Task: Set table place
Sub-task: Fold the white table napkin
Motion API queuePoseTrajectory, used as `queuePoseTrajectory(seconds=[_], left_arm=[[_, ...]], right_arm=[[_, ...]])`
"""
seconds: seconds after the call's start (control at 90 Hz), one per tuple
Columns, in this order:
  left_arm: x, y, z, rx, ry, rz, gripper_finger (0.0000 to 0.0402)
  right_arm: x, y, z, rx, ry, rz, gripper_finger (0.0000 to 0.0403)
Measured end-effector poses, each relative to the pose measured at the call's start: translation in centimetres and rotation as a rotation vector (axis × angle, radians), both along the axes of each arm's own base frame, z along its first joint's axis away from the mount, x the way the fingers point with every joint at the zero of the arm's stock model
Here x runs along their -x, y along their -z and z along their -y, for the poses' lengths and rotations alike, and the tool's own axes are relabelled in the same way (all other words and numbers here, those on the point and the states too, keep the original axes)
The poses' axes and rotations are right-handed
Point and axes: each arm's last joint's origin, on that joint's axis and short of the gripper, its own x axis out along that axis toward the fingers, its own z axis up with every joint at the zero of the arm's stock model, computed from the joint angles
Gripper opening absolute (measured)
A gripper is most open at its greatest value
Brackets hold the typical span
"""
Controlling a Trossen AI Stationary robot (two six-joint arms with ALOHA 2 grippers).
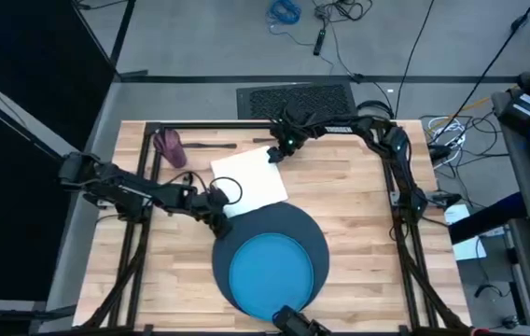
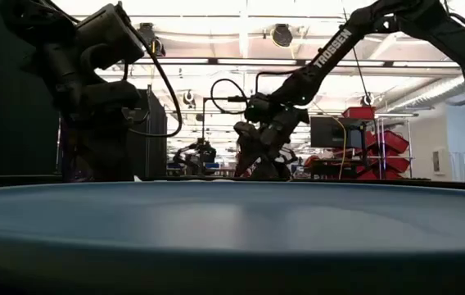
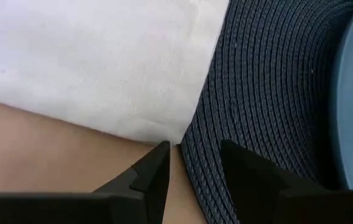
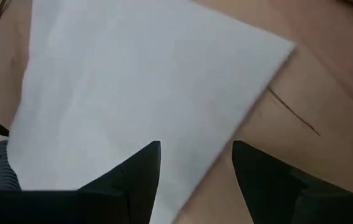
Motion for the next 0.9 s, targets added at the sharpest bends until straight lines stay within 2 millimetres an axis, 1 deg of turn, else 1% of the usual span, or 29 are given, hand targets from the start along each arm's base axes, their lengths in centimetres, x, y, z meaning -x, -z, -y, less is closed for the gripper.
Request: queuePoseTrajectory(seconds=[0.111, 0.311, 0.489, 0.589, 0.722, 0.756, 0.9], left_arm=[[0.0, 0.0, 0.0, -0.004, 0.004, 0.0, 0.013], [0.0, 0.0, 0.0, -0.004, 0.004, 0.0, 0.013], [0.0, 0.0, 0.0, -0.004, 0.004, 0.0, 0.013], [0.0, 0.0, 0.0, -0.004, 0.004, 0.0, 0.013], [0.0, 0.0, 0.0, -0.004, 0.004, 0.0, 0.013], [0.0, 0.0, 0.0, -0.004, 0.004, 0.0, 0.013], [0.0, 0.0, 0.0, -0.014, 0.018, 0.001, 0.013]], right_arm=[[-0.1, 0.0, -0.2, 0.006, -0.002, -0.003, 0.0179], [-0.7, 0.1, -1.0, 0.024, -0.021, -0.008, 0.0139], [-0.8, 0.2, -1.2, 0.028, -0.017, -0.019, 0.0113], [-0.8, 0.2, -1.2, 0.044, -0.006, -0.034, 0.0082], [-0.6, 0.3, -1.0, 0.077, -0.004, -0.058, 0.0015], [-0.6, 0.4, -1.0, 0.085, -0.012, -0.06, 0.0008], [-0.5, 0.0, -1.1, 0.089, -0.004, -0.063, 0.0001]])
